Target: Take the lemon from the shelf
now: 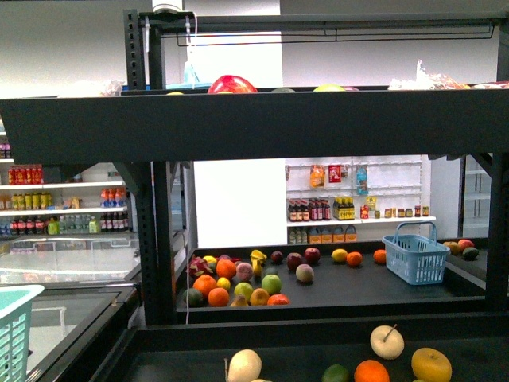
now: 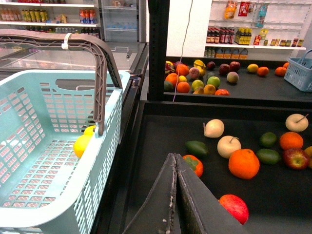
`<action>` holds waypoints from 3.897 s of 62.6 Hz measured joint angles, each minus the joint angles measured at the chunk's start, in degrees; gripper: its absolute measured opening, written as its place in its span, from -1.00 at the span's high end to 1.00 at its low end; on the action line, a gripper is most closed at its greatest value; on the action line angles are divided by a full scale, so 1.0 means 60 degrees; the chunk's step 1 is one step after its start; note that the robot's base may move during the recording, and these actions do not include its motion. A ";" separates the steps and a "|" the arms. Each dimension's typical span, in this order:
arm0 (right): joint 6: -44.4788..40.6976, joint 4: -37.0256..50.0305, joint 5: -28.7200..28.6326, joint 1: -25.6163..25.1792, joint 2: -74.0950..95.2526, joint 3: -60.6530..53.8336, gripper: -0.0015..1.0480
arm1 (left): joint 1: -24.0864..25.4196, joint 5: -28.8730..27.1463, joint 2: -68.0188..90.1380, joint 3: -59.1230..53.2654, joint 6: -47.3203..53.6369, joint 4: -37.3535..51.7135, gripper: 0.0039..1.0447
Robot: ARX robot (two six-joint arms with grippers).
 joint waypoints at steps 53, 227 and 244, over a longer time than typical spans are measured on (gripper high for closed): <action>0.0000 0.0000 0.0004 0.0000 0.0000 0.0000 -0.86 | 0.0000 -0.0018 -0.4113 -0.1024 0.0029 -0.3016 0.96; 0.0000 0.0000 -0.0018 0.0000 -0.0007 0.0000 -0.86 | 0.0000 -0.0022 -0.4160 -0.1024 0.0047 -0.3053 -0.85; 0.0000 0.0000 -0.0018 0.0000 -0.0007 0.0000 -0.86 | 0.0000 -0.0022 -0.4160 -0.1024 0.0047 -0.3053 -0.85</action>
